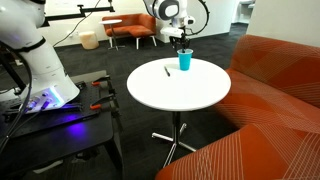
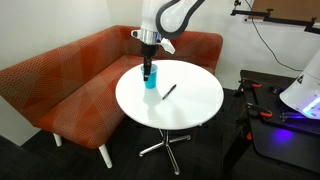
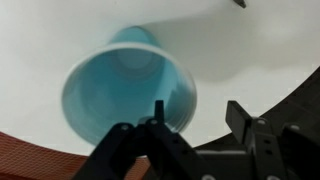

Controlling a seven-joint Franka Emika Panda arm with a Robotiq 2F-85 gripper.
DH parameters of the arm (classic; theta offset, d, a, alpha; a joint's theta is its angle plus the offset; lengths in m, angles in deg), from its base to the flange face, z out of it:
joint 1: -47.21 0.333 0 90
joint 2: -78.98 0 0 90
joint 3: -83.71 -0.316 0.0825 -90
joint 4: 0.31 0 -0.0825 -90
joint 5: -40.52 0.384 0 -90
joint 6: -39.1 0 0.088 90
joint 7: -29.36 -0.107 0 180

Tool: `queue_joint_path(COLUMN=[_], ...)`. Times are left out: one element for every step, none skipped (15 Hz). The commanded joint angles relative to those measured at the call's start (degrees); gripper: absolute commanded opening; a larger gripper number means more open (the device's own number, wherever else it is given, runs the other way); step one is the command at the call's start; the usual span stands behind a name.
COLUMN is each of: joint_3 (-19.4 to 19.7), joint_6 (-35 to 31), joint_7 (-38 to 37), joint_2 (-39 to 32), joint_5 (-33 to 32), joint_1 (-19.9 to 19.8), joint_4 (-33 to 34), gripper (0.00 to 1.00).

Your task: Move the cup to the left

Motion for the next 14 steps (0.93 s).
queue_joint_path(joint_3=[2.04,1.97,3.01,3.29,3.59,3.93,4.25,4.54,4.77,5.02,5.37,5.60,5.86,5.93], joint_6=[7.67,9.95,12.42,14.10,15.53,16.79,17.60,18.37,18.89,19.58,19.94,20.10,20.52,20.98], joint_7=[-4.03,-4.49,-6.37,-7.38,-8.20,-8.94,-9.29,-9.96,-10.41,-10.94,-11.36,-11.69,-12.08,-12.00], joint_2=[1.21,1.37,1.39,1.51,1.52,1.55,1.76,2.17,2.61,3.00,3.45,3.84,4.14,4.43], joint_5=[-0.02,0.39,-0.05,0.09,0.21,0.16,0.06,-0.09,-0.26,-0.46,-0.77,-1.06,-1.49,-1.95], joint_1=[2.13,2.14,2.98,3.26,3.49,3.78,4.04,4.32,4.50,4.78,5.16,5.52,5.94,6.30], joint_4=[0.73,0.78,1.18,1.37,1.65,2.06,2.43,2.66,2.65,2.62,2.45,2.30,2.36,2.55], gripper=[0.36,0.27,0.20,0.12,0.05,0.01,0.01,0.00,0.00,0.02,0.02,0.02,0.02,0.02])
